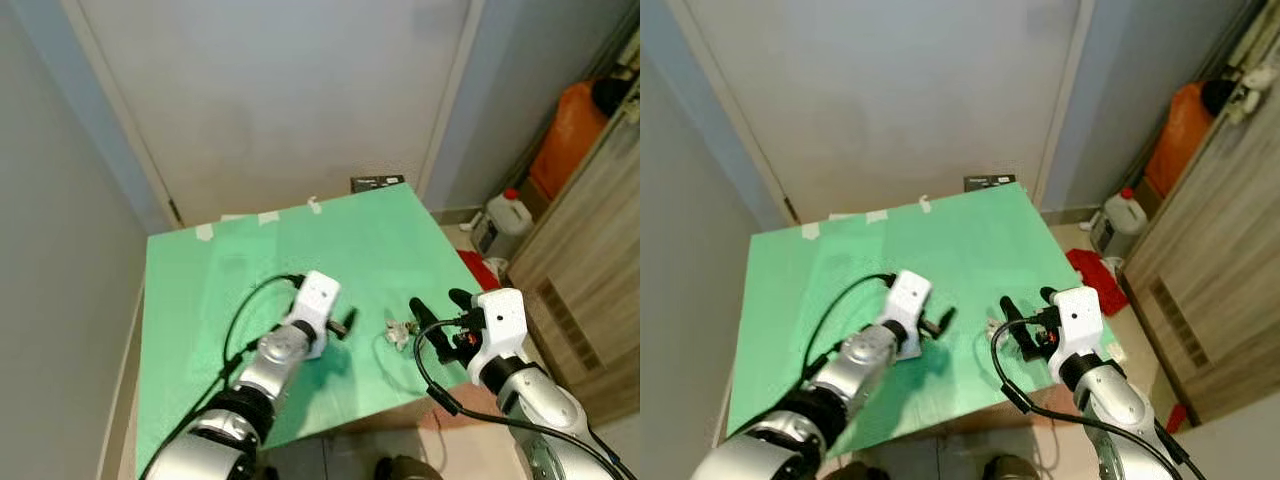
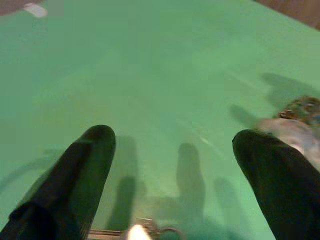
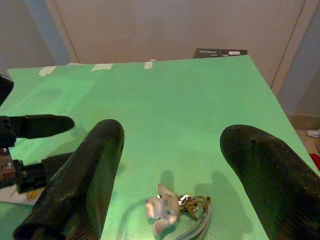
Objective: Hang keys on a hook
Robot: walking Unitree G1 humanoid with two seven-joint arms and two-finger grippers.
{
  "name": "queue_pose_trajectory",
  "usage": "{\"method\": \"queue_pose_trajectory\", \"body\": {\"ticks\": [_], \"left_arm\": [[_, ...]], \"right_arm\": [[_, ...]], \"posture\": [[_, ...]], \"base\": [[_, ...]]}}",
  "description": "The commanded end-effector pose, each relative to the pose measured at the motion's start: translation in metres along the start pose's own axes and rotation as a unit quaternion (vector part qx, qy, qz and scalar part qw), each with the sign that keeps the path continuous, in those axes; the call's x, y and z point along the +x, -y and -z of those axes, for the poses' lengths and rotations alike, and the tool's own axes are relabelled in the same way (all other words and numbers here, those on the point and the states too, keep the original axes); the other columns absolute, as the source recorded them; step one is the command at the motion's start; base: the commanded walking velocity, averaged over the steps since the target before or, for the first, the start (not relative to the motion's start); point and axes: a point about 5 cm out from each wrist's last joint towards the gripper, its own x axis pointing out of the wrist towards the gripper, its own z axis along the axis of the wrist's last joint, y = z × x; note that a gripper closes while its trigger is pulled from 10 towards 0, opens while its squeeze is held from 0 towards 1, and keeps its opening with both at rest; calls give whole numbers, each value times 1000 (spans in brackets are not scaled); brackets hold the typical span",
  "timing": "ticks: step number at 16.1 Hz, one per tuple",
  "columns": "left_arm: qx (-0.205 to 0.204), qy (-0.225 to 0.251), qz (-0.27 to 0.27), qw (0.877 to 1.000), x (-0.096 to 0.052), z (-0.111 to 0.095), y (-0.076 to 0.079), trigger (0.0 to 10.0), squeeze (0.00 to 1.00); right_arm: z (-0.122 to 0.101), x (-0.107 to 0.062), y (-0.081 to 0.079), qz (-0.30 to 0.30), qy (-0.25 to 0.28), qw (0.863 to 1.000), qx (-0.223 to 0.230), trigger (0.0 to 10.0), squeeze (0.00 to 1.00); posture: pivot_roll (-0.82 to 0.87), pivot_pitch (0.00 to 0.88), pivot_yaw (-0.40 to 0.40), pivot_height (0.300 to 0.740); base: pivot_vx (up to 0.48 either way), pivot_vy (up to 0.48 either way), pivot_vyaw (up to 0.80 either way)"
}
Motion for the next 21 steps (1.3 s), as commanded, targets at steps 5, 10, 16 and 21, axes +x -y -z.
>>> {"method": "queue_pose_trajectory", "body": {"ticks": [5, 10, 16, 21], "left_arm": [[9, -49, 24, 998, -4, 23, 11, 10000, 0], [45, 49, -18, 998, -6, -3, -4, 10000, 0], [46, 193, -72, 977, -24, -62, -36, 10000, 0], [42, 174, -126, 976, -33, -50, -60, 10000, 0]], "right_arm": [[0, -2, -2, -1, -5, 1000, -4, 10000, 0], [-2, 3, -4, -3, 2, 1000, -6, 10000, 0], [-25, 48, -10, -19, 41, 999, -14, 10000, 0], [-27, 66, -11, -28, 44, 999, -15, 10000, 0]], "posture": [[-203, 62, 19, 706], [-190, 50, 34, 706], [-77, 0, 24, 681], [-36, 0, -2, 626]], "base": [[0, 0, 0], [0, 0, 0], [0, 0, 0], [0, 0, 0]]}}
